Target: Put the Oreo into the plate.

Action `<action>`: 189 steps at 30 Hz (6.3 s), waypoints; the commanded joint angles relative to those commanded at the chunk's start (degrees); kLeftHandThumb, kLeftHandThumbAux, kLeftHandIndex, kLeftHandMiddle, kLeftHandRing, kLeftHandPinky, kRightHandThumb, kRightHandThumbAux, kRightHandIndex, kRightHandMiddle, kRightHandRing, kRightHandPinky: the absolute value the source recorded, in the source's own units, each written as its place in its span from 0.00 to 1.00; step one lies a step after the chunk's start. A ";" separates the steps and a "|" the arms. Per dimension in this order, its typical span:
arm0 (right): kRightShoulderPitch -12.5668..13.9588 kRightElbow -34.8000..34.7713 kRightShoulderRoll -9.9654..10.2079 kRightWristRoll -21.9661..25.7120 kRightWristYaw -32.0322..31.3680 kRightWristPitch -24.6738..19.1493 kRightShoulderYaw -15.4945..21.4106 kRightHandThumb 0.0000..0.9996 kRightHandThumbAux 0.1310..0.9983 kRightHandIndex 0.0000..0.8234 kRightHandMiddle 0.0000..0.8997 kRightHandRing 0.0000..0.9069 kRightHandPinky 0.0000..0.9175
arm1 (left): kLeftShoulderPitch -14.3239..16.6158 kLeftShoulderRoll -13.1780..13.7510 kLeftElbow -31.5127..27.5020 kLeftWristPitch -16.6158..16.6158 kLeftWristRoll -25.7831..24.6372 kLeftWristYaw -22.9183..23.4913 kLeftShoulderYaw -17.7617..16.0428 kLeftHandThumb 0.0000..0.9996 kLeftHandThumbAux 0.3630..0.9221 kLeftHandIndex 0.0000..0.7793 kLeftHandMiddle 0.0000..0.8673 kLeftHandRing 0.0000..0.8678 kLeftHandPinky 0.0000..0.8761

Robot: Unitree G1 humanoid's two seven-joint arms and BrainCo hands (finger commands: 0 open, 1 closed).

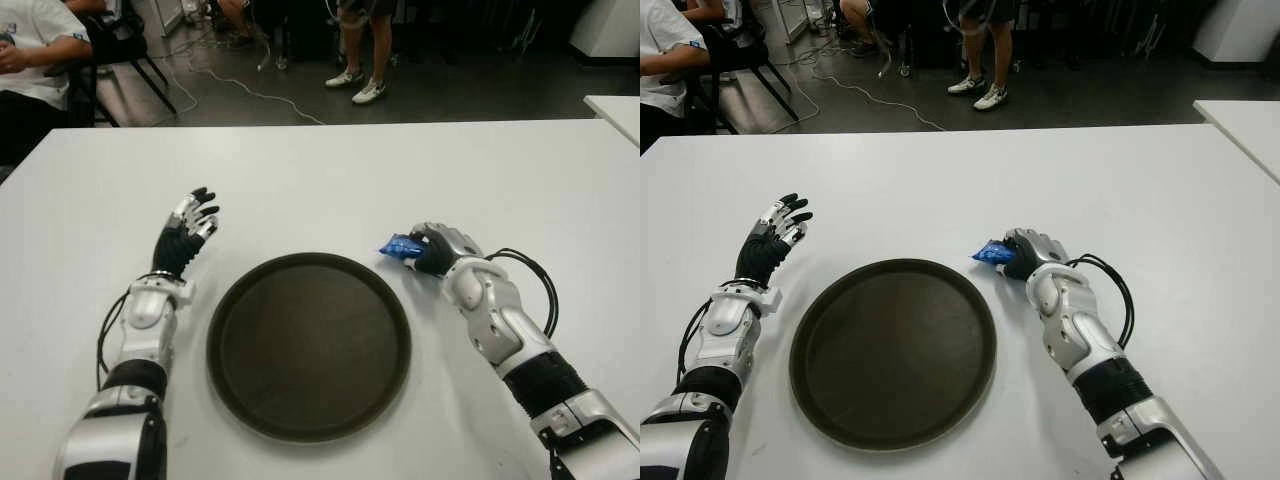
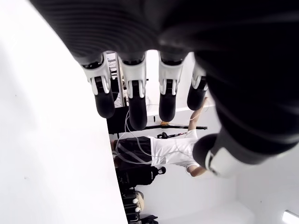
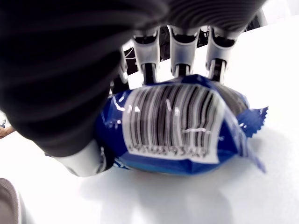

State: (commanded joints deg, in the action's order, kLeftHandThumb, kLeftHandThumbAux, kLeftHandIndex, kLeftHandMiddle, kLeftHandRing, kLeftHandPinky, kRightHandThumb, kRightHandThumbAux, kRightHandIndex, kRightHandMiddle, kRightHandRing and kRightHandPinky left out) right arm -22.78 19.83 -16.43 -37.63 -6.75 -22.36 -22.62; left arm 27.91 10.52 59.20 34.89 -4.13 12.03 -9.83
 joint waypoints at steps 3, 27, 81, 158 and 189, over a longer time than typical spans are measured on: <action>0.00 0.29 0.14 0.15 0.47 0.25 0.23 0.69 0.70 0.50 0.31 0.32 0.39 | 0.07 -0.05 0.09 -0.17 -0.05 -0.07 -0.05 0.11 0.49 0.09 0.17 0.16 0.14; -2.67 0.15 0.47 -0.17 10.35 5.03 3.94 0.69 0.70 0.51 0.63 0.62 0.60 | 0.92 0.20 0.78 -0.87 1.85 -2.66 1.31 0.13 0.59 0.10 0.17 0.15 0.14; -4.30 0.97 9.13 -5.15 11.34 12.74 -9.61 0.69 0.70 0.50 0.47 0.47 0.53 | 1.50 0.31 1.77 -0.44 2.02 -2.91 2.15 0.14 0.59 0.11 0.18 0.16 0.14; -4.18 2.78 2.92 -5.44 3.58 40.41 -12.02 0.70 0.70 0.50 0.55 0.54 0.55 | 3.41 -0.44 4.72 -1.12 1.90 -2.68 1.71 0.14 0.46 0.10 0.18 0.16 0.12; -6.15 8.53 3.01 -0.56 1.39 49.98 -10.35 0.70 0.70 0.50 0.52 0.52 0.50 | 3.55 -0.72 5.22 -1.23 1.15 -1.92 0.94 0.15 0.48 0.10 0.18 0.16 0.13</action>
State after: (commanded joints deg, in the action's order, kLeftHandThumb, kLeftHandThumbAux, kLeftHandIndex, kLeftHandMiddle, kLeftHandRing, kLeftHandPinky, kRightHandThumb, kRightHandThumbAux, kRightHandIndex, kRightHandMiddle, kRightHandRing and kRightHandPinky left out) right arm -28.93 28.36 -13.41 -38.19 -5.37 27.62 -32.96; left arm 31.46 9.80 64.43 33.66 -2.98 10.11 -8.89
